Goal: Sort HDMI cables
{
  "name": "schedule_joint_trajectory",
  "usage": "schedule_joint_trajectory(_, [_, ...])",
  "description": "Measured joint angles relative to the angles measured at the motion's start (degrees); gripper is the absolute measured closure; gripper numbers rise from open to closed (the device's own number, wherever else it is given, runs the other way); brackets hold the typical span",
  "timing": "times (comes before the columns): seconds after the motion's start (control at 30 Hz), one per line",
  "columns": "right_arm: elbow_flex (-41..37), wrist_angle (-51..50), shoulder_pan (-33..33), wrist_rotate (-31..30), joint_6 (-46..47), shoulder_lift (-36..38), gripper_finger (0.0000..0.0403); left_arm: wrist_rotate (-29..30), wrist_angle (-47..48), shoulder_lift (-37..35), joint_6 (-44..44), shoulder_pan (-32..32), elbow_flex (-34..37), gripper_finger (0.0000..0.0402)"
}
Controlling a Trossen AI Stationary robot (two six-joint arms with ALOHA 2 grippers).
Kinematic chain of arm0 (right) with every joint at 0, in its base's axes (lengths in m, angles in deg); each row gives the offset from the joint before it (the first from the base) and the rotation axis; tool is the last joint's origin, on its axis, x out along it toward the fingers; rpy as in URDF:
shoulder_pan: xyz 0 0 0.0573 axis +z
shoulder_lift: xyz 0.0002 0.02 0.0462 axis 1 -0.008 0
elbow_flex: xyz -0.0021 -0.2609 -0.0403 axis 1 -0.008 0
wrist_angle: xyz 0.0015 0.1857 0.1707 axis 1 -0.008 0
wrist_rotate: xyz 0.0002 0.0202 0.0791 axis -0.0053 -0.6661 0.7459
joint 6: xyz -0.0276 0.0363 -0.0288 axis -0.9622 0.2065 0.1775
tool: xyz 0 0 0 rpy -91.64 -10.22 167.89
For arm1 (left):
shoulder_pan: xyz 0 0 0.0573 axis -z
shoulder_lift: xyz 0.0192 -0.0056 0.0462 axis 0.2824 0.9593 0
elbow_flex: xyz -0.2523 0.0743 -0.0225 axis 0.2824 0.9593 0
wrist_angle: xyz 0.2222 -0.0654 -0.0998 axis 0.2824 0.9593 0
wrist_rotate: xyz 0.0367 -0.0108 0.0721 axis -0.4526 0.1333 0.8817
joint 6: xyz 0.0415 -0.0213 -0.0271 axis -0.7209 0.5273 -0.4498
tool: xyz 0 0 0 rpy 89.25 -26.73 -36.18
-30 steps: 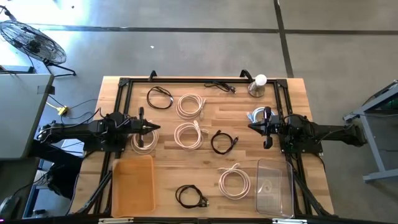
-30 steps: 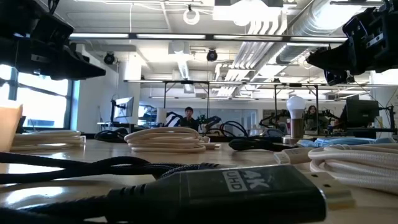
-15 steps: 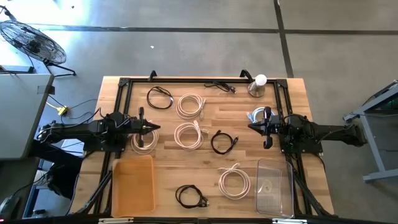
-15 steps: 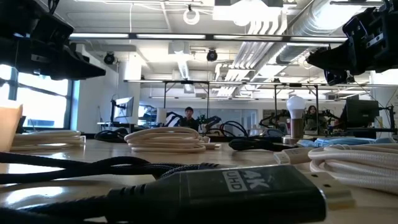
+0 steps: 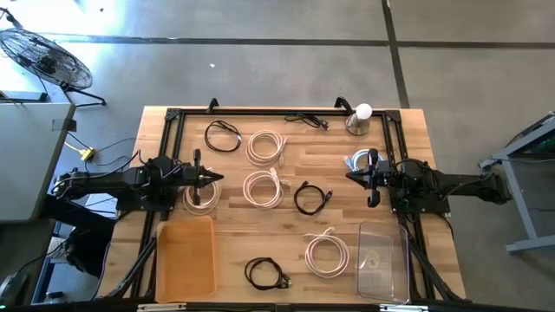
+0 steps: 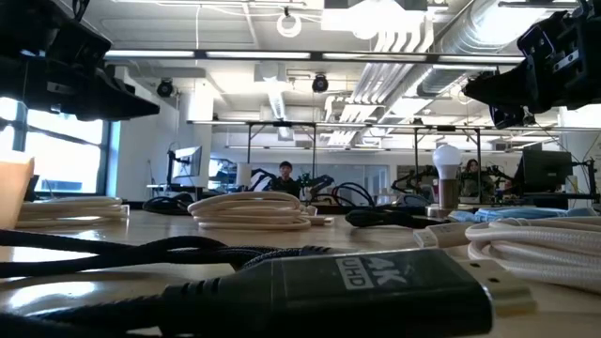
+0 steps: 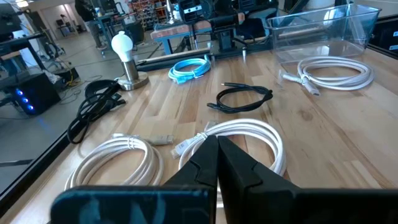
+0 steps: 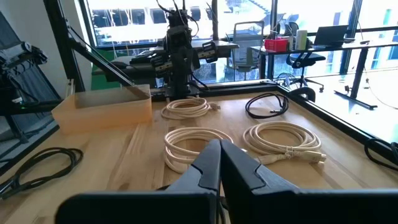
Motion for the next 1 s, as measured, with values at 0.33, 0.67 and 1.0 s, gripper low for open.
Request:
schedule_joint_trajectory(0.33, [-0.01, 0.00, -0.01, 0.12, 0.00, 0.00, 0.0402, -0.26, -0.02, -0.02, 0.59, 0.00, 0.00, 0.0401])
schedule_joint_trajectory(0.67, [0.01, 0.00, 0.00, -0.30, 0.34, 0.00, 0.0402, -0.05, -0.02, 0.00, 0.59, 0.00, 0.00, 0.0401])
schedule_joint_trajectory(1.0, [-0.01, -1.45, 0.00, 2.11, -5.22, -0.04, 0.0402, 0.02, -0.02, 0.00, -1.62, 0.00, 0.00, 0.0401])
